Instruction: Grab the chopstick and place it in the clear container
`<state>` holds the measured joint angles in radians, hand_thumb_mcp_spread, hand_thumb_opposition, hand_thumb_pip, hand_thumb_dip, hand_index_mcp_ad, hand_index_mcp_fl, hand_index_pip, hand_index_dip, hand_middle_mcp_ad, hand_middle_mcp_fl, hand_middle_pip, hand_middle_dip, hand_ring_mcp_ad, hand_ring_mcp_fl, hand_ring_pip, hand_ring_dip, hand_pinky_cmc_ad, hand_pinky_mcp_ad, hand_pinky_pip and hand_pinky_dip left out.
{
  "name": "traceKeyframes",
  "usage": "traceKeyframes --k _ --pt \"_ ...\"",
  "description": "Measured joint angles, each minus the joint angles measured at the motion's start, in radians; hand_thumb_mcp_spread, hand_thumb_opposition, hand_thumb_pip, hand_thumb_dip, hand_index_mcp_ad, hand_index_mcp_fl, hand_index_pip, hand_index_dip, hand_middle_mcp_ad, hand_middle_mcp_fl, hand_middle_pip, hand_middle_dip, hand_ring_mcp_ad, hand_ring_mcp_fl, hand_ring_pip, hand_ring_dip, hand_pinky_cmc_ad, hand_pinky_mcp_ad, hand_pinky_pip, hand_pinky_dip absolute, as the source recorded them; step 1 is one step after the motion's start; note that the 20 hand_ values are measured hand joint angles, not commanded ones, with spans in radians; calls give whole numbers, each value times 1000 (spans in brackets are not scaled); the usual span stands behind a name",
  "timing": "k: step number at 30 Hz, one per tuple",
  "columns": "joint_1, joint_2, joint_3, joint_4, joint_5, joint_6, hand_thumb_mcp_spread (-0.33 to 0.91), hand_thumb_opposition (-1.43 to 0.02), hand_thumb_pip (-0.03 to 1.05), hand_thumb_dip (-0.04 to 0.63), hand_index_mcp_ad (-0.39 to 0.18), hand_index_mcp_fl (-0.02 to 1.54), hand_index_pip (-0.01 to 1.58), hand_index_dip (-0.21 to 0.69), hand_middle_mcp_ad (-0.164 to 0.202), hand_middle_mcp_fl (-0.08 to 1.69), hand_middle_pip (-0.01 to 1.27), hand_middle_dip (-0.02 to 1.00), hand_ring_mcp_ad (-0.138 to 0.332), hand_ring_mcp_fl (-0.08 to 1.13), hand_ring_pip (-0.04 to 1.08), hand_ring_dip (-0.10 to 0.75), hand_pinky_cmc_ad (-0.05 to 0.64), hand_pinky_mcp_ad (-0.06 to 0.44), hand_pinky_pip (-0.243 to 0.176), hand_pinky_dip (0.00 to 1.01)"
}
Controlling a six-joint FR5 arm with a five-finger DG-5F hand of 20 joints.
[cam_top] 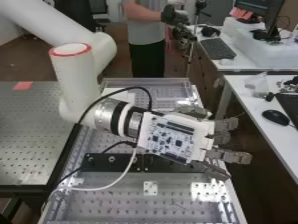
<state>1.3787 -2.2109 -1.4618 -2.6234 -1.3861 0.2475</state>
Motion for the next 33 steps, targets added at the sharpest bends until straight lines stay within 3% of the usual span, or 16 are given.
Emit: traceKeyframes --k 9,28,33 --pt "17 -5 -48 37 49 78 443 -826 663 354 -155 658 578 354 33 838 140 712 5 182 87 258 421 312 -47 178" --pt "41 -23 -61 57 79 112 456 -826 627 356 -159 670 546 325 37 841 140 717 5 215 89 298 412 314 -44 178" --pt "48 -29 -72 74 112 145 457 -826 627 356 -157 653 532 325 35 843 140 721 7 215 89 298 414 312 -45 178"
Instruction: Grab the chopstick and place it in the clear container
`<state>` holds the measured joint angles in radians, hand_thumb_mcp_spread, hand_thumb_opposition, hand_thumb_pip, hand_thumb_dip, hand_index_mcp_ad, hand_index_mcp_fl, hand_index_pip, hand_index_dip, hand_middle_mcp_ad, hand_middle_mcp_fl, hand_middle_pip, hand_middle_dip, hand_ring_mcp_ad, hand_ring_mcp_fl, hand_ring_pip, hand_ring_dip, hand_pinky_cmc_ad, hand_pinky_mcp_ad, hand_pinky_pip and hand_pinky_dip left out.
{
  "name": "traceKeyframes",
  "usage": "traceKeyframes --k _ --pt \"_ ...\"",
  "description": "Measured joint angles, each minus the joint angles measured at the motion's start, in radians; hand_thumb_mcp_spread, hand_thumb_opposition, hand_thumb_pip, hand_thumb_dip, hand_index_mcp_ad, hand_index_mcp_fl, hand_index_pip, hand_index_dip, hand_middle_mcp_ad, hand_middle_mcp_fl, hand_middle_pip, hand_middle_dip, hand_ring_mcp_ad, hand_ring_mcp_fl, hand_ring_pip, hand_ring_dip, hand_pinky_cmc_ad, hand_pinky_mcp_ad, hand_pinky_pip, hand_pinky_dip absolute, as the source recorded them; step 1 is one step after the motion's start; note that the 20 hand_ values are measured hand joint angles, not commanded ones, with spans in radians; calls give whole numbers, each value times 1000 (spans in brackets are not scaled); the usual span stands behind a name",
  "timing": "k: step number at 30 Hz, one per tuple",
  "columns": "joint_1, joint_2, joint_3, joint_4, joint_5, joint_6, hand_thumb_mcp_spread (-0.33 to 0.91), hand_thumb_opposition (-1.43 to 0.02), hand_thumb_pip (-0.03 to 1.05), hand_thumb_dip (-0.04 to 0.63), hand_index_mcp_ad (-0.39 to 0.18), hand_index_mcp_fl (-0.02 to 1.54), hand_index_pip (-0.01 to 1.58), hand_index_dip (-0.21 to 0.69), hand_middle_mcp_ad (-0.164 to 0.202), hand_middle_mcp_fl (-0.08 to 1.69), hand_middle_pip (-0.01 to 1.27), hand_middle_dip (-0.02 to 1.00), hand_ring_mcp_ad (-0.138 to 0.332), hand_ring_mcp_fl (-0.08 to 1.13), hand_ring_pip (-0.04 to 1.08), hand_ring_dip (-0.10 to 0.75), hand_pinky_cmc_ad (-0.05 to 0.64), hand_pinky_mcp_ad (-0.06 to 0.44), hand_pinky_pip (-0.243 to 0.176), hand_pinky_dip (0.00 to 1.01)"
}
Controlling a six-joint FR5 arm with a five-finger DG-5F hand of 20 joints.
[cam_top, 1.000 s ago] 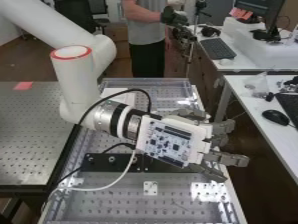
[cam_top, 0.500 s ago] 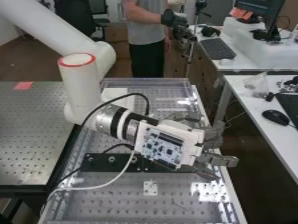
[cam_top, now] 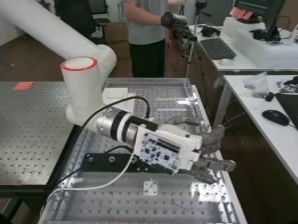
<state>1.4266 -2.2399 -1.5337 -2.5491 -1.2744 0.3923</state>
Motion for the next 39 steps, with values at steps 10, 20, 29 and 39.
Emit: traceKeyframes --k 10,20,29,39 --pt "19 -21 0 18 43 57 475 -826 627 354 -161 653 560 314 35 822 140 717 2 213 91 298 405 312 -51 178" --pt "29 -30 -3 19 59 83 490 -826 602 340 -169 693 595 293 35 867 141 717 -2 230 89 304 393 312 -47 178" --pt "34 -28 -10 24 75 73 490 -826 595 340 -171 707 611 281 33 876 141 717 0 227 91 316 393 314 -47 178" --pt "36 -35 -2 16 77 71 504 -826 592 340 -194 759 621 276 35 922 145 721 -7 244 96 330 387 312 -47 178"
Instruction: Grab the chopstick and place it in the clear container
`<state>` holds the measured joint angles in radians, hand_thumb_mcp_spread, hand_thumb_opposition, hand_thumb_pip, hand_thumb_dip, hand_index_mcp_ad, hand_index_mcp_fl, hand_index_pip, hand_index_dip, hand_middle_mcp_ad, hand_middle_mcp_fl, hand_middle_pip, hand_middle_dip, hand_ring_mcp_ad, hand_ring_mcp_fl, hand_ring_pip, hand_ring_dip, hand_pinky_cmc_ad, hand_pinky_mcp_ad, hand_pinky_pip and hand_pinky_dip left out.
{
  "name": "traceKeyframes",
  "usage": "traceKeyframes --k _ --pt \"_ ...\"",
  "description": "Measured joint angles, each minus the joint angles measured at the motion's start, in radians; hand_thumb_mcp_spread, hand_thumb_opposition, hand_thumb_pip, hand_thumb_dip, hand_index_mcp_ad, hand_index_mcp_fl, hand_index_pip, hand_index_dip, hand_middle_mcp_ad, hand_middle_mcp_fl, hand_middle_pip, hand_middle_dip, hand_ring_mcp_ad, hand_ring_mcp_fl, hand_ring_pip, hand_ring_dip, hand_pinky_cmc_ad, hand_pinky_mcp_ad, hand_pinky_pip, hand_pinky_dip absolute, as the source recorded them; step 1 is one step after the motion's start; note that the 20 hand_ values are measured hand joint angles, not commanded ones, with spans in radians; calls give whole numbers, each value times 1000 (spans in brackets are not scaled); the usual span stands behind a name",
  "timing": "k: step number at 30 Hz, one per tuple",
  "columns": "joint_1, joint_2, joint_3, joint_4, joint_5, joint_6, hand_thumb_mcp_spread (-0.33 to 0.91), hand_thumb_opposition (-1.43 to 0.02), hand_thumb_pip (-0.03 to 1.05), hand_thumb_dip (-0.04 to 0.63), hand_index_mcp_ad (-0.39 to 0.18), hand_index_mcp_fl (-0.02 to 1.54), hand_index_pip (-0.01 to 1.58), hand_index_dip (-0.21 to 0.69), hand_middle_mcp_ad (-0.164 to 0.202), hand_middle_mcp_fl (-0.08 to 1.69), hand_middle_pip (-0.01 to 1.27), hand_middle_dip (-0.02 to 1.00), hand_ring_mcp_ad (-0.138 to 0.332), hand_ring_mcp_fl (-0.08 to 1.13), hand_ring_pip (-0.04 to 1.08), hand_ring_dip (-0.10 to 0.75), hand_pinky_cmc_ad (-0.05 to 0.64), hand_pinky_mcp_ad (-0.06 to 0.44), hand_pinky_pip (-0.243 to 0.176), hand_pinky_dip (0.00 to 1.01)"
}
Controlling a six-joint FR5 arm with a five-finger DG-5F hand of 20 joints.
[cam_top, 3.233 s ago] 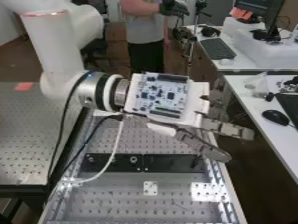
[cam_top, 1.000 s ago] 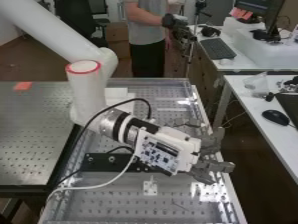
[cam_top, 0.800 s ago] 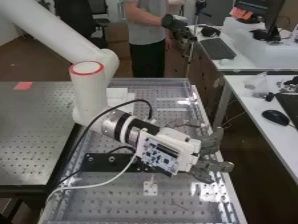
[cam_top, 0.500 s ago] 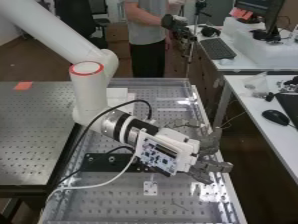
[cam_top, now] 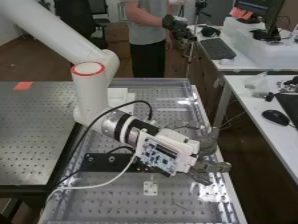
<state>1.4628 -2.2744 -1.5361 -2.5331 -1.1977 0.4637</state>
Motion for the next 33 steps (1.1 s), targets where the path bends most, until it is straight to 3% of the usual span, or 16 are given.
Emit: traceKeyframes --k 11,16,20,24,33 --pt "-1 -5 12 -13 8 -7 517 -826 574 340 -195 775 620 274 33 932 145 721 -10 262 98 328 391 312 -49 178" --pt "-4 -6 14 -20 9 -14 515 -826 574 340 -204 770 616 265 37 906 148 717 -7 279 103 377 393 316 -49 178" --pt "-6 -6 14 -19 8 -17 518 -826 578 340 -227 771 623 265 31 977 161 717 -10 278 105 377 386 312 -49 178" --pt "-6 -7 14 -19 12 -17 518 -829 578 340 -227 766 628 265 33 880 161 717 -9 291 101 379 386 316 -49 178" --pt "-5 -7 11 -10 13 -12 524 -829 572 326 -227 773 628 265 33 988 164 717 -9 293 99 379 391 316 -49 178"
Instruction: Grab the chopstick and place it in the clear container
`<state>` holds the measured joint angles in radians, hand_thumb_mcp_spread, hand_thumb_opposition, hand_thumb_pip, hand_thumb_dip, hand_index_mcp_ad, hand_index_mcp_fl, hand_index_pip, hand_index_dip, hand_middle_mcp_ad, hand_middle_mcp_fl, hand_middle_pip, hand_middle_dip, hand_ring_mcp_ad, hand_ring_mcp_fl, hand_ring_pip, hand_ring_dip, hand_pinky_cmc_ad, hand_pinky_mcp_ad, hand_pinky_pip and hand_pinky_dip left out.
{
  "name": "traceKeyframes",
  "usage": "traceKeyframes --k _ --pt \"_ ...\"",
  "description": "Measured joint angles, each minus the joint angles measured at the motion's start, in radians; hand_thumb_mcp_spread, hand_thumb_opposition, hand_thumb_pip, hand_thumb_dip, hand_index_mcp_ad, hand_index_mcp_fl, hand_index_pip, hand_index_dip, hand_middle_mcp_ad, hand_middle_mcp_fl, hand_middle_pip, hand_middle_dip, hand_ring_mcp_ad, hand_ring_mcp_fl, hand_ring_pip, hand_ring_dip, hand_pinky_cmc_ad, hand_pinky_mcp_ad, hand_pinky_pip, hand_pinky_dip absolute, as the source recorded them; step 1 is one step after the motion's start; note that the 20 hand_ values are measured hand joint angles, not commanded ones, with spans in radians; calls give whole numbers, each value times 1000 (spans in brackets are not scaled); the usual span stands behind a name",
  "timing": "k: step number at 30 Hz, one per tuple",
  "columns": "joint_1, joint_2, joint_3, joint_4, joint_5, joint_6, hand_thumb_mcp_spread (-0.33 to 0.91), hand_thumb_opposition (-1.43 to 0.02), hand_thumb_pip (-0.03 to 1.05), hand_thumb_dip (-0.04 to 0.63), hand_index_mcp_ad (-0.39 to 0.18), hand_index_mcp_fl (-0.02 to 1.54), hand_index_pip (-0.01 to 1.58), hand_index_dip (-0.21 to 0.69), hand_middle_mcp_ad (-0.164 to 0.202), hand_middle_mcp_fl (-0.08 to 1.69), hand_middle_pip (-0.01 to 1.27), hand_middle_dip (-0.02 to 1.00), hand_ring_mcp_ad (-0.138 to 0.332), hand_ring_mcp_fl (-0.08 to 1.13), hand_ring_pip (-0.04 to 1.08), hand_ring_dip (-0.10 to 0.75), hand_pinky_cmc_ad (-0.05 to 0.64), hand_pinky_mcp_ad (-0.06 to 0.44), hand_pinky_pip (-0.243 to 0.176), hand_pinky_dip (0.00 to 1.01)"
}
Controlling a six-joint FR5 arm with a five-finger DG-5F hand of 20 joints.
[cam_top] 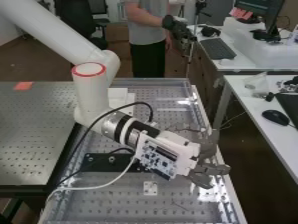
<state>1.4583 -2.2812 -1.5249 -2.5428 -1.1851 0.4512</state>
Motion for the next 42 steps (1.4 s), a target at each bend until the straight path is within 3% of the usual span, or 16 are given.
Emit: traceKeyframes --k 8,19,29,40,42 --pt "0 1 2 0 7 -3 536 -826 576 326 -223 826 607 265 33 1124 157 717 -12 311 103 391 387 312 -49 178" --pt "-1 -2 2 1 7 -7 531 -826 538 319 -227 885 592 265 35 1145 154 719 -12 335 96 396 389 316 -37 180" --pt "-1 -4 1 4 14 -14 564 -911 506 318 -271 976 642 253 35 1197 157 716 -7 358 103 417 386 312 -35 180" --pt "-2 -8 15 -3 27 -27 562 -963 483 298 -272 1023 646 265 37 1278 157 709 -10 412 105 417 384 312 -19 180" --pt "-2 -10 18 -5 26 -24 611 -974 431 298 -269 1052 648 281 37 1292 176 710 -10 414 103 417 393 316 -21 176"
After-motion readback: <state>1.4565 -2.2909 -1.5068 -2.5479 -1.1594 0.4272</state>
